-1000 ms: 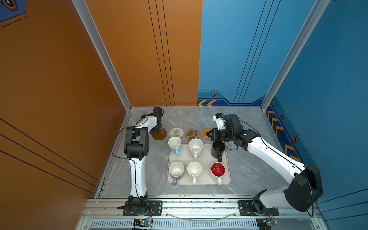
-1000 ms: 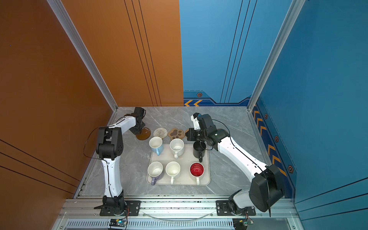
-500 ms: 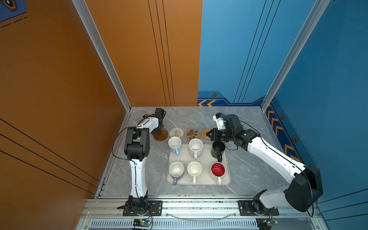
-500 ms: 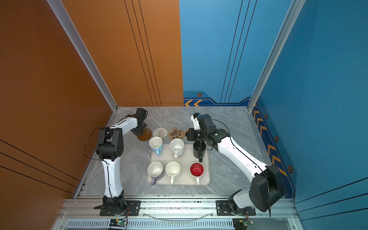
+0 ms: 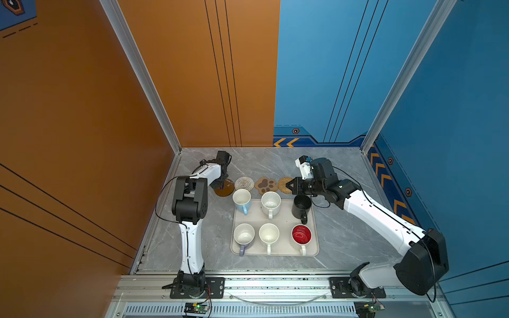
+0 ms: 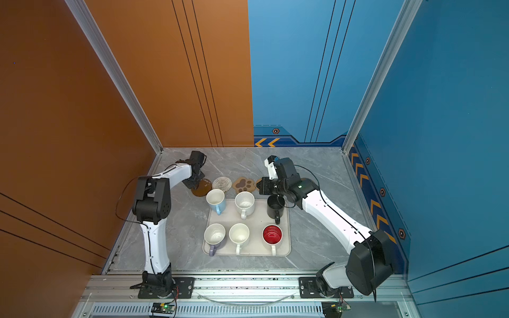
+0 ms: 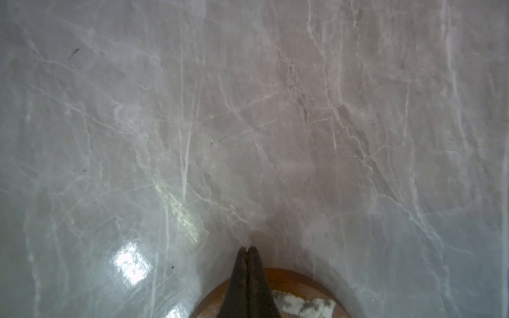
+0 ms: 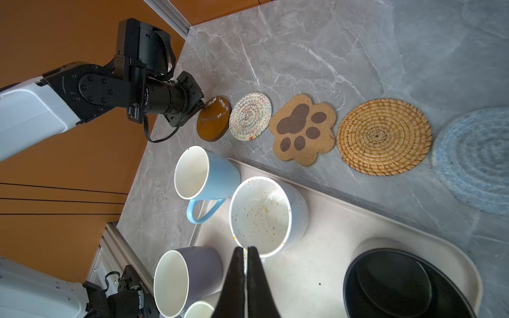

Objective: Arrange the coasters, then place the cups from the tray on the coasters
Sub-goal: 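Swing the left gripper over the light blue mug while the right reaches the black mug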

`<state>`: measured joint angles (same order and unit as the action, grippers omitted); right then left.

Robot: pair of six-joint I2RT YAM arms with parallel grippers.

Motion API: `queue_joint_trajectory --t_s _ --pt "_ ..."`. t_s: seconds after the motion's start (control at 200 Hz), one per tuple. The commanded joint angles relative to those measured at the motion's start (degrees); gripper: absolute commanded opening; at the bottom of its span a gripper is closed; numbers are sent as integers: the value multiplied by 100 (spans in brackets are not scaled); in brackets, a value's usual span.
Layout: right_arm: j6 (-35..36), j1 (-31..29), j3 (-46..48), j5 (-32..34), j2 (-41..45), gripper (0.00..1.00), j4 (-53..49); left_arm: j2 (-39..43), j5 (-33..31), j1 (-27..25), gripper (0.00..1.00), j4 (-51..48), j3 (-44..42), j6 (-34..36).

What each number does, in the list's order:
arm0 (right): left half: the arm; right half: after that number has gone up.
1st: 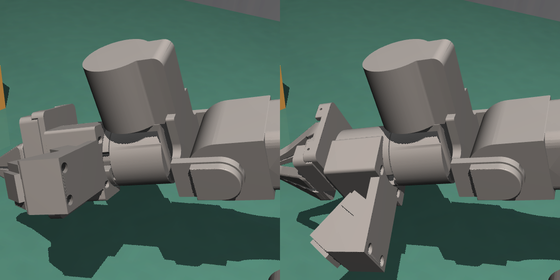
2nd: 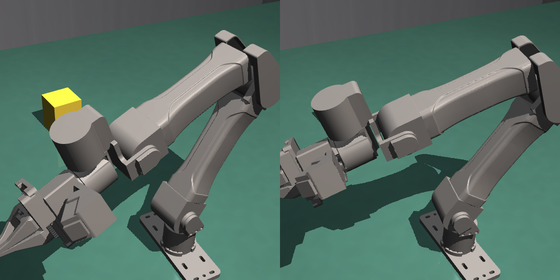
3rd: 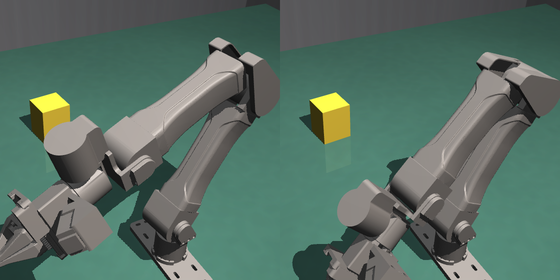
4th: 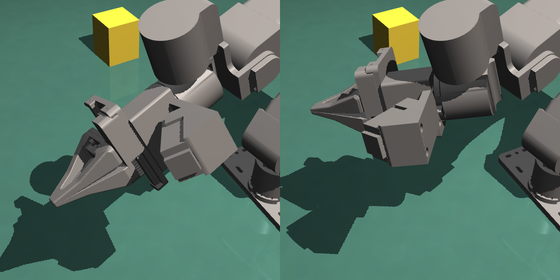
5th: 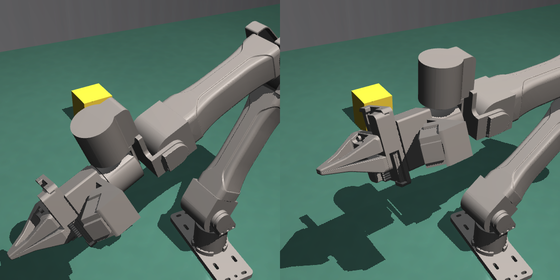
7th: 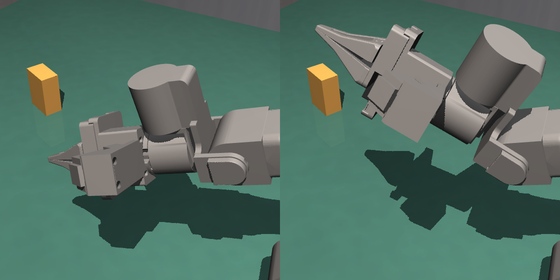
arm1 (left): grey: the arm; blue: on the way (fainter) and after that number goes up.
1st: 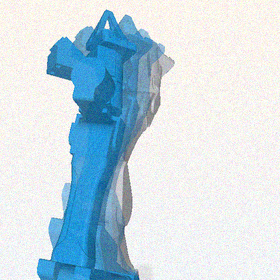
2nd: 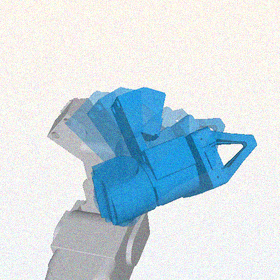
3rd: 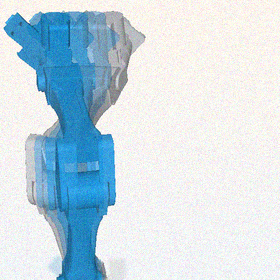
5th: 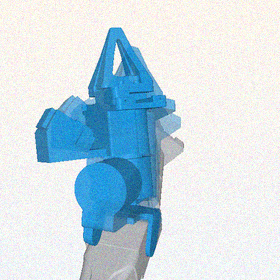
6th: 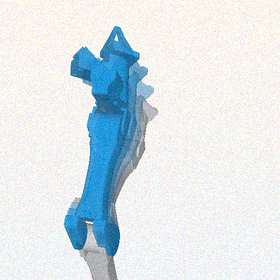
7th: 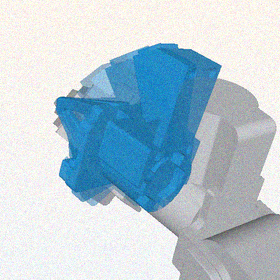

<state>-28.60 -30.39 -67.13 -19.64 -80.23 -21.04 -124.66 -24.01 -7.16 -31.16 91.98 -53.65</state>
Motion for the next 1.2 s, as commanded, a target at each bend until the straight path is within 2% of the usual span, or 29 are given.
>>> queue_joint_trajectory --t_s 0.0,0.416,0.556,0.651,0.716,0.926,1.056,1.101,1.197 --pt "-49 -19 109 13 208 4 -146 185 25 -77 0 -294 -82 -40" --pt "-40 -11 268 107 458 7 -146 945 -877 -306 0 -286 -184 349" --pt "-9 2 336 136 600 12 -164 1379 -1242 -580 0 -257 -316 593" --pt "21 38 394 171 725 12 -220 1760 -1325 -793 0 -88 -538 799" --pt "47 60 450 209 808 17 -288 2101 -1339 -973 1 94 -757 950" --pt "161 137 598 294 1077 31 -536 3507 -944 -1824 6 1407 -1964 1637" --pt "273 183 612 358 1141 38 -768 4247 -515 -2332 18 2261 -2602 2165" --pt "314 192 613 377 1159 40 -837 4473 -383 -2462 19 2343 -2752 2276" --pt "380 192 603 397 1200 45 -943 4937 2 -2720 27 2491 -3064 2513"
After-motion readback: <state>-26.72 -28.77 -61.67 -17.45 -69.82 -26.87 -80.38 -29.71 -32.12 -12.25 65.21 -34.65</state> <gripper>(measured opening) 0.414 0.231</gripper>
